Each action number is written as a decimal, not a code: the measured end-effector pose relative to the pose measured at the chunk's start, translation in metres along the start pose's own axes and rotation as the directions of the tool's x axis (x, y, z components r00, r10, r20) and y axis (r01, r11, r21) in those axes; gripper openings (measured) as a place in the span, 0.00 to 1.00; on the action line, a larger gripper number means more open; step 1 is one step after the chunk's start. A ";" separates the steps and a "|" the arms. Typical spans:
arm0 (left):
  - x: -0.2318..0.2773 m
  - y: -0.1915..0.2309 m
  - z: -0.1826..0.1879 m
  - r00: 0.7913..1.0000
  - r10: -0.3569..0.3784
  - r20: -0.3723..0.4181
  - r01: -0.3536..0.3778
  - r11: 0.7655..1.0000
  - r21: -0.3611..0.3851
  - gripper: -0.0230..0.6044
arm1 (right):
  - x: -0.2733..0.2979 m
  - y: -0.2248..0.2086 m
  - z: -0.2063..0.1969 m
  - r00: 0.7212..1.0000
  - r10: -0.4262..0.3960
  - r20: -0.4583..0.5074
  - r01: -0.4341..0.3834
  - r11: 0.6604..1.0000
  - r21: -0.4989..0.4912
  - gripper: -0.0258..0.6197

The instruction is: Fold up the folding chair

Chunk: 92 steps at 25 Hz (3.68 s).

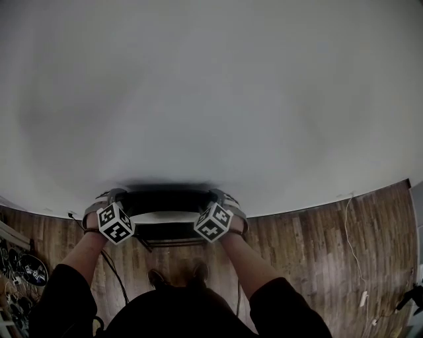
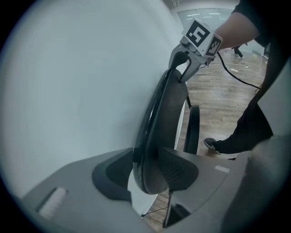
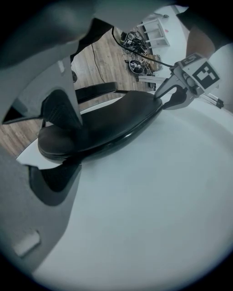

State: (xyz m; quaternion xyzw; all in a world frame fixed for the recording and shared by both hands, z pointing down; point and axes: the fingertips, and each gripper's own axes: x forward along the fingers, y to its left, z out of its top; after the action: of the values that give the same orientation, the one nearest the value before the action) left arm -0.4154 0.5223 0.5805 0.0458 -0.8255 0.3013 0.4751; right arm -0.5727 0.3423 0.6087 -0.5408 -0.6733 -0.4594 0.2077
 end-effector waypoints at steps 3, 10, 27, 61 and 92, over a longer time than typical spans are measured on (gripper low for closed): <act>0.002 0.002 0.001 1.000 0.007 -0.007 -0.007 1.000 -0.005 0.32 | 0.002 -0.002 0.000 1.000 -0.005 0.000 0.005 1.000 0.011 0.40; 0.009 0.010 0.001 1.000 0.021 -0.020 -0.021 1.000 -0.018 0.32 | 0.009 -0.007 0.004 1.000 -0.017 0.002 0.017 1.000 0.021 0.40; 0.025 0.023 0.006 0.998 0.051 -0.029 -0.052 0.998 -0.034 0.32 | 0.019 -0.022 0.006 0.999 -0.033 0.008 0.032 0.996 0.085 0.40; -0.055 -0.024 0.008 0.996 0.081 0.024 -0.072 0.966 -0.250 0.26 | -0.054 0.008 0.027 0.961 0.103 0.256 -0.127 0.989 0.078 0.39; -0.256 -0.200 0.005 0.751 -0.011 0.661 0.337 0.867 -0.367 0.07 | -0.239 0.259 0.079 0.795 0.159 0.585 -0.444 0.810 0.383 0.15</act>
State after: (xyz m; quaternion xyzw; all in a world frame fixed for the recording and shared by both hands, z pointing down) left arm -0.2073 0.3029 0.4619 0.1095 -0.9757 0.0138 0.1891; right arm -0.2392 0.2793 0.4863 -0.6760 -0.7003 -0.0611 0.2210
